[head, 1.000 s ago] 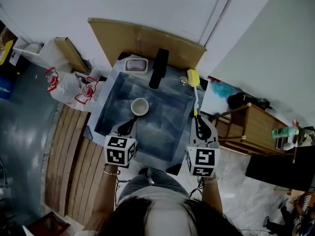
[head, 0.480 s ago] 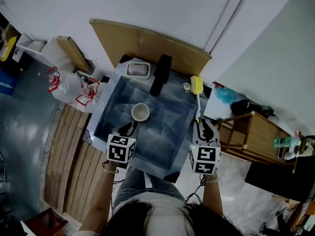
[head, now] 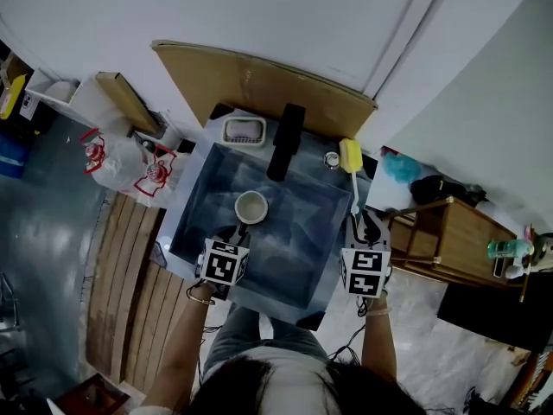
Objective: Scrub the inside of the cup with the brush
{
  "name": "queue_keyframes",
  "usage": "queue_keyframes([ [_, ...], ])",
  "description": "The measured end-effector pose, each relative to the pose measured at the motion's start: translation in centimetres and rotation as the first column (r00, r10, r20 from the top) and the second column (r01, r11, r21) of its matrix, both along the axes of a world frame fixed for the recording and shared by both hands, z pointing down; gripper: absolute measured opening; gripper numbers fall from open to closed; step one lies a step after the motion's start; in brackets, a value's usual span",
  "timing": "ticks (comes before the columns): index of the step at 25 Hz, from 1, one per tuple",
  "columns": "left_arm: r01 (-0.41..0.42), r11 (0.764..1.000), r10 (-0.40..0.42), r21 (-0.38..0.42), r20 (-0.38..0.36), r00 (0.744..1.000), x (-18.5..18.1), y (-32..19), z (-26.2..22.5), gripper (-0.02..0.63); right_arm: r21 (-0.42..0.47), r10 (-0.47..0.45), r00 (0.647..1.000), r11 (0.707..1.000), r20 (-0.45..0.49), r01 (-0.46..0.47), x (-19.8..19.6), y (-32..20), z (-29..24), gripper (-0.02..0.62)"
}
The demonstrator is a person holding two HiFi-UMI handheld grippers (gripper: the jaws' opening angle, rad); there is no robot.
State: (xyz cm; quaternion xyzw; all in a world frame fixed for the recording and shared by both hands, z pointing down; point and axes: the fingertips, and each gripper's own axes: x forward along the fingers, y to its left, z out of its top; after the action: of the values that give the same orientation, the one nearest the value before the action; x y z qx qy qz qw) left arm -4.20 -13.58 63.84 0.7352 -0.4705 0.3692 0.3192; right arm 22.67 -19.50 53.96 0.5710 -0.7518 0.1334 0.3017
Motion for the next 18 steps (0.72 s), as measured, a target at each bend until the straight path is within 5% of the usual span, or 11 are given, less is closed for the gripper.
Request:
queue_keyframes([
  [18, -0.045, 0.991, 0.051, -0.127, 0.049, 0.997, -1.1, -1.1, 6.1, 0.143, -0.118, 0.101, 0.995, 0.988, -0.02, -0.102, 1.2, -2.4, 5.8, 0.141],
])
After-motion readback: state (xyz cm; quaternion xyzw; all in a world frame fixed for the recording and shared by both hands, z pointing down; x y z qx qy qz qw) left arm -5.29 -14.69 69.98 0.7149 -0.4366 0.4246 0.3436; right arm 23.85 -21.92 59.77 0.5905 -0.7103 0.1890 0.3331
